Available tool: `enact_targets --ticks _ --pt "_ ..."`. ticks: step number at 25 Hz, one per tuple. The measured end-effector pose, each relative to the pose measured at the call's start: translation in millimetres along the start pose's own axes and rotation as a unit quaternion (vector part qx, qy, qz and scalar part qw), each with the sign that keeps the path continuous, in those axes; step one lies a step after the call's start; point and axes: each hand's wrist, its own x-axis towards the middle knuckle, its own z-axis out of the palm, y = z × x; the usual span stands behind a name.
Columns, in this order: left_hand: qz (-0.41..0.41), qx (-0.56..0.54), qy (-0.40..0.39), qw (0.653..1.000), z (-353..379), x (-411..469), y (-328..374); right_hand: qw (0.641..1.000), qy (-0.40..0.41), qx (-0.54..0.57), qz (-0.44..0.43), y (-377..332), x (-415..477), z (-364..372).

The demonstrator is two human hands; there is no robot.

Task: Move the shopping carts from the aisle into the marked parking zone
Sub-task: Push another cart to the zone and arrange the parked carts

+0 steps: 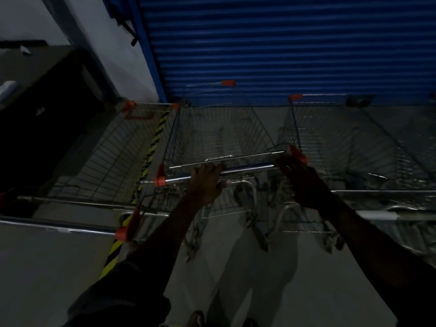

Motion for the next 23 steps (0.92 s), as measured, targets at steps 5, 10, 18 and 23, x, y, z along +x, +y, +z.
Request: enact_targets --ticks 5,10,18,23 --pt "0.013 -0.059 -0.044 0.997 3.2 21.9 32.1 0.995 -0.041 -0.009 0.092 30.1 -10.1 -1.1" --pt "0.033 -0.074 -0.065 0.995 1.4 39.2 38.8 0.993 -0.054 -0.033 0.099 38.9 -3.6 -11.8" --pt "0.069 -0.076 -0.034 0.994 -2.8 31.6 50.2 0.986 0.002 -0.12 0.12 26.9 -4.3 -9.1" --pt "0.122 -0.112 -0.016 0.986 -10.2 13.7 42.2 0.974 -0.019 -0.115 0.193 0.6 -13.2 -3.0"
